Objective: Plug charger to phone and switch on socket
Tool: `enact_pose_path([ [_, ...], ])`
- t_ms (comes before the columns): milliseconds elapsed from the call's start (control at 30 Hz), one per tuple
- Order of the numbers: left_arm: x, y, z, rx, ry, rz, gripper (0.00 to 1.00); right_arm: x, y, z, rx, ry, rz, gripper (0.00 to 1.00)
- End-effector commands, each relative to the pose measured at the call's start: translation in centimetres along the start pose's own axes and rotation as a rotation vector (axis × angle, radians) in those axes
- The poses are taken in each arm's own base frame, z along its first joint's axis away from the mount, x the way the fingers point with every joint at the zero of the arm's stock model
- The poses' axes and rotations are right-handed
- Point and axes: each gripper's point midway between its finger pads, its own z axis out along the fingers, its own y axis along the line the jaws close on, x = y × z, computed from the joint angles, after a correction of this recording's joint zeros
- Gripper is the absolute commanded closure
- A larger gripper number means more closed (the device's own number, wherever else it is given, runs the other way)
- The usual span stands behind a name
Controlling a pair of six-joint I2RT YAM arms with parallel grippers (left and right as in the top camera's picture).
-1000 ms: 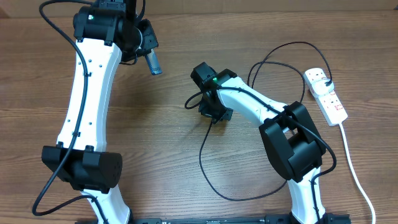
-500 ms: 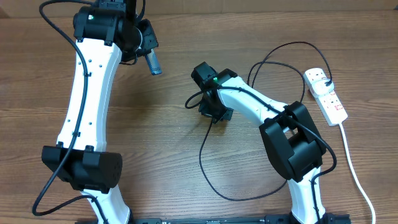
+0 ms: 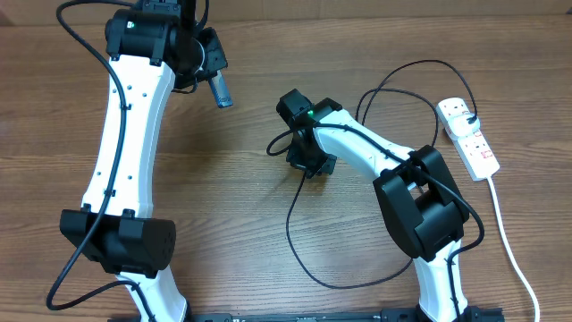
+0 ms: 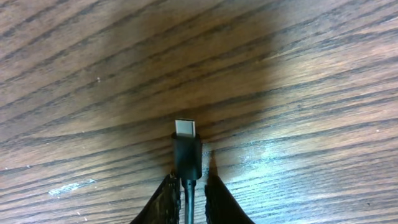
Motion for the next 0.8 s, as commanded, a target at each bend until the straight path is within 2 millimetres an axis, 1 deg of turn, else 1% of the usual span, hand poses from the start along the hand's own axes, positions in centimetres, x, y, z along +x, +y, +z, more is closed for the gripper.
enact_pose_path([
  [0, -0.2, -0.1, 0.0, -0.004, -0.01, 0.026, 0.96, 1.3, -1.4, 2.9, 0.065, 0.072, 0.002, 0.86],
  [200, -0.1, -0.1, 0.0, -0.004, -0.009, 0.026, 0.96, 1.0, -1.1, 2.9, 0.055, 0.059, 0.001, 0.87],
  [367, -0.1, -0.1, 0.0, -0.004, -0.009, 0.026, 0.96, 1.0, -1.2, 2.9, 0.055, 0.059, -0.001, 0.92],
  [500, -0.1, -0.1, 0.0, -0.004, -0.009, 0.026, 0.96, 0.9, -1.2, 2.9, 0.057, 0.056, -0.005, 0.93],
  [567, -0.2, -0.1, 0.0, -0.003, -0.009, 0.026, 0.96, 0.9, -1.1, 2.8, 0.056, 0.056, -0.005, 0.96],
  [700, -0.1, -0.3, 0.0, 0.005, -0.006, 0.026, 0.96, 0.3, -0.7, 2.1, 0.038, 0.054, -0.035, 0.96],
  [767, 0.0, -1.1, 0.0, 0.052, 0.006, 0.043, 0.96, -0.2, -0.6, 1.2, 0.031, 0.049, -0.052, 0.96],
])
